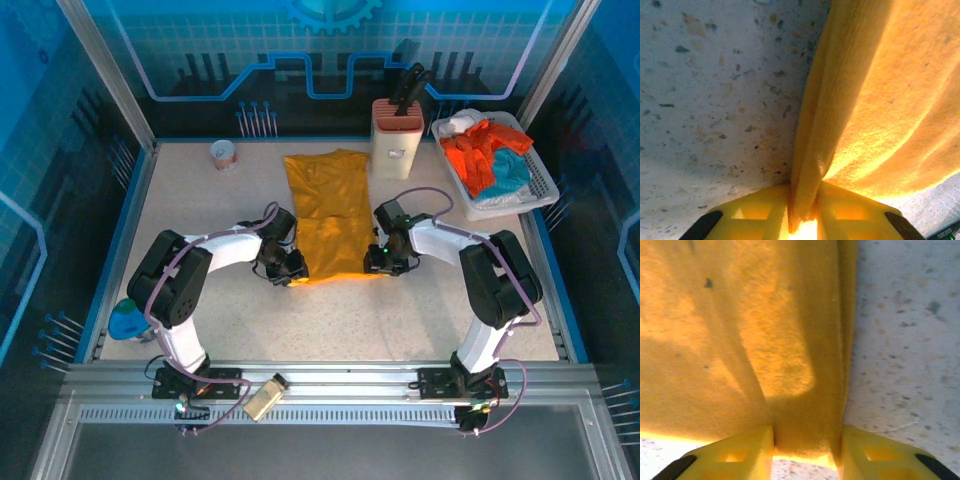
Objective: Fold and stack the t-shirts
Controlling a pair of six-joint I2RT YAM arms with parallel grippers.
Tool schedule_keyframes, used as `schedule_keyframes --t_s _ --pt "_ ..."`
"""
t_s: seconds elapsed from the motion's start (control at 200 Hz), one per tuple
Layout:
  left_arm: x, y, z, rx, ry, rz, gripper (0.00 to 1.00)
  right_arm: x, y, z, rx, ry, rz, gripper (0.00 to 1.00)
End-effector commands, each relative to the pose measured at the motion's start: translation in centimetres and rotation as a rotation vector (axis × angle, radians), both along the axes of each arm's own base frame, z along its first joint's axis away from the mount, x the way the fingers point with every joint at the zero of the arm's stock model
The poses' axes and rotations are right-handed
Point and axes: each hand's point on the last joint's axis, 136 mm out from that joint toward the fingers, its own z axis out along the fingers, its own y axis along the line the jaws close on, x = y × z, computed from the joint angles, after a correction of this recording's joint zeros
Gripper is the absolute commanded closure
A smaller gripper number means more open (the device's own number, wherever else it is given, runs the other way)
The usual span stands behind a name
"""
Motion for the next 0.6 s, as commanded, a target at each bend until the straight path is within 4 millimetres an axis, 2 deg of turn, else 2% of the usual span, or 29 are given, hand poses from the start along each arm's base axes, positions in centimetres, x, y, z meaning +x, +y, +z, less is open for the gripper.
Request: schedule_keyframes --t_s 0.0,0.14,0.175,0.27,0.345,0.41,0.595 --pt "1.8 -1.2 -1.0 -0.017 -0.063 -0.004 0.81 -1.3 1.9 -0.2 0.050 0.049 0.032 0.63" --pt "1.7 -1.2 -1.1 -0.016 -0.060 -0.004 0.82 -1.4 1.9 -0.3 0.041 0.052 0.030 0.67" --pt "1.7 -1.2 -1.1 -0.016 -0.060 -0.005 0.82 -1.4 1.8 -0.4 0.039 0.053 0.028 0.72" --pt "1.6 -1.1 -1.2 -0.010 -0.057 -0.007 0.83 -1.4 1.6 -0.4 0.026 0.051 0.023 0.76" --pt "1.6 -1.1 -1.1 -0.009 -0.060 -0.006 0.83 -1.4 1.5 -0.3 0.021 0.046 0.017 0.83" --pt "1.7 -1.0 -0.8 0.001 -0.066 -0.008 0.88 -1.3 1.5 0.0 0.025 0.040 0.018 0.89" --pt "1.1 -0.2 0.6 0.038 -0.091 -0.013 1.00 -1.5 1.0 1.4 0.020 0.012 0.014 1.00"
